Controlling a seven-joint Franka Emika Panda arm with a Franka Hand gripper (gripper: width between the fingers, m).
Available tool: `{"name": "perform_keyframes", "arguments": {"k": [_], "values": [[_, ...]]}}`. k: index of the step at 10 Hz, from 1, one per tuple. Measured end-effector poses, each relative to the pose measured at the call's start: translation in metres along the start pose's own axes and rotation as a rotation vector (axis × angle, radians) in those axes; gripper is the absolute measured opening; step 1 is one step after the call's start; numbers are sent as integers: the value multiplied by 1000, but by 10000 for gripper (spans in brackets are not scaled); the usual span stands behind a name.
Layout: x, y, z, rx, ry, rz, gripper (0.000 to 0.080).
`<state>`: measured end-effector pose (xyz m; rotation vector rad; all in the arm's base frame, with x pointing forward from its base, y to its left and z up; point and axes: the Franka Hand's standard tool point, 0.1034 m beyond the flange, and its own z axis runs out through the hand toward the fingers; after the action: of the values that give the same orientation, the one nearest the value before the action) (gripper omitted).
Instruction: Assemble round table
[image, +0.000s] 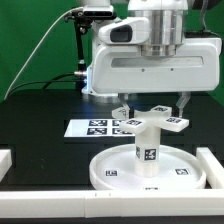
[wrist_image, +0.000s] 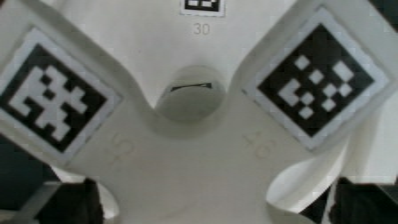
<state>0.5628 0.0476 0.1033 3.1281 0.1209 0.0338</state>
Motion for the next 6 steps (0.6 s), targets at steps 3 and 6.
{"name": "perform_keyframes", "arguments": {"k": [3, 6], "values": [[0, 0, 0, 0, -1, 0, 649], [-2, 1, 6, -5, -9, -2, 649]]}}
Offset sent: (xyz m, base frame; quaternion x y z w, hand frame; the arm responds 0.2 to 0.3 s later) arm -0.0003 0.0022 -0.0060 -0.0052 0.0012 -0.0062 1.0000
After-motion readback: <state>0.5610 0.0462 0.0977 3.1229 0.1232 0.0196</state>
